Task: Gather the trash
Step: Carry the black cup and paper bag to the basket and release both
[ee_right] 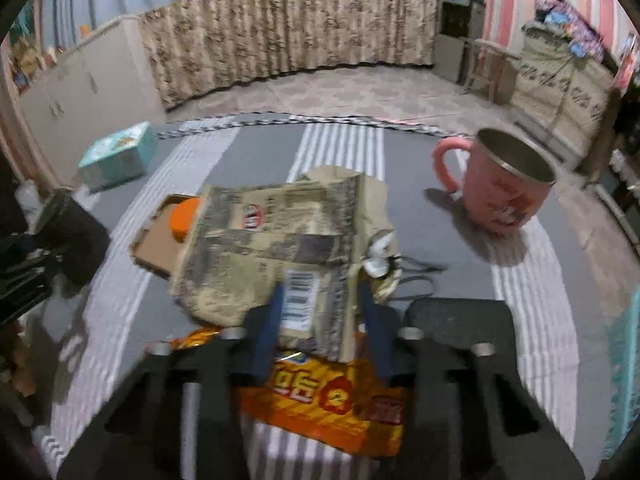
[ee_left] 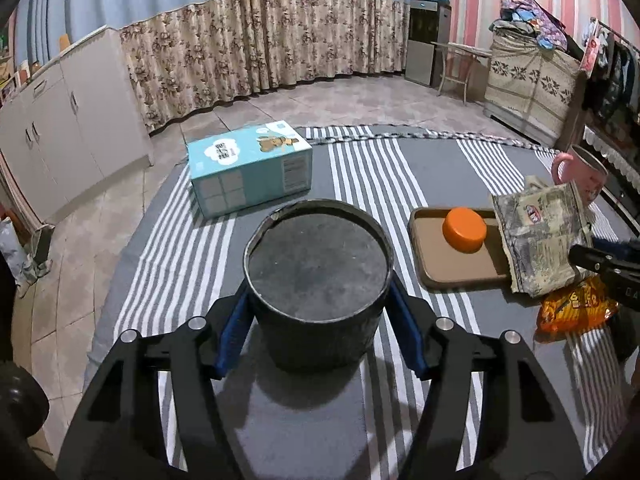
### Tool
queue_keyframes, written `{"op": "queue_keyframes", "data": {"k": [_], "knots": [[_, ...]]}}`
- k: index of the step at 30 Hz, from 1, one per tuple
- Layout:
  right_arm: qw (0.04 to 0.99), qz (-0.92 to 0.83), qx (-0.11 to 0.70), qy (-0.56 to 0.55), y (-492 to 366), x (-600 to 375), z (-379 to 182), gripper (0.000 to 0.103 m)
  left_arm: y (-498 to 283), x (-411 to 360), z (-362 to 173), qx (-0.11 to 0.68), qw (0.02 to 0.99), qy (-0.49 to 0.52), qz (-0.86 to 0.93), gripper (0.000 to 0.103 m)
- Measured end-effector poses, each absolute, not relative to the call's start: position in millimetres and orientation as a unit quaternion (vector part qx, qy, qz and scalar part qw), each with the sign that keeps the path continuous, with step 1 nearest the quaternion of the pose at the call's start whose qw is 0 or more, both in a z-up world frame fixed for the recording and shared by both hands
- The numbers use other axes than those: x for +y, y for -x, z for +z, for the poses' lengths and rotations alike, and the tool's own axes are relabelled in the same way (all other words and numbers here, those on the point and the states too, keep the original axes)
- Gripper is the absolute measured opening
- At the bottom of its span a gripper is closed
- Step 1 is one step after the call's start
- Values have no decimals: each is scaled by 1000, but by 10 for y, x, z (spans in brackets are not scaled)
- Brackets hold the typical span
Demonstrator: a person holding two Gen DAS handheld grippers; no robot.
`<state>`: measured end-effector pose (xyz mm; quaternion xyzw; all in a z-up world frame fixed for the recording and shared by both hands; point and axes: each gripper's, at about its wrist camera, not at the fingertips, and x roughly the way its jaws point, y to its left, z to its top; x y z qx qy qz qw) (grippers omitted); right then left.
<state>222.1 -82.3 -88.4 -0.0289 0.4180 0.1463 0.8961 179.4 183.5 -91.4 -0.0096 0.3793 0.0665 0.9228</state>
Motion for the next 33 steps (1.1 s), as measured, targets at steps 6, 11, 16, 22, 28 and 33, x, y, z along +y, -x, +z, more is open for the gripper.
{"op": "queue_keyframes", "data": {"k": [6, 11, 16, 22, 28, 33], "knots": [[906, 168, 387, 20, -2053, -969, -706, 3, -1718, 1724, -576, 343, 937, 8, 63, 61], [919, 167, 357, 4, -1830, -1341, -436, 3, -1651, 1455, -314, 315, 948, -3, 52, 61], [932, 149, 330, -9, -1618, -1847, -208, 2, -1611, 1087, -208, 302, 953, -8, 32, 61], [946, 111, 304, -13, -1371, -2529, -11, 2, -1593, 636, -178, 296, 955, -3, 17, 61], [957, 53, 285, -30, -1106, -3307, 32, 2, -1518, 162, -60, 273, 962, -18, 2, 61], [961, 7, 274, -47, -973, -3917, -26, 2, -1496, -312, 2, 265, 963, -34, -18, 61]]}}
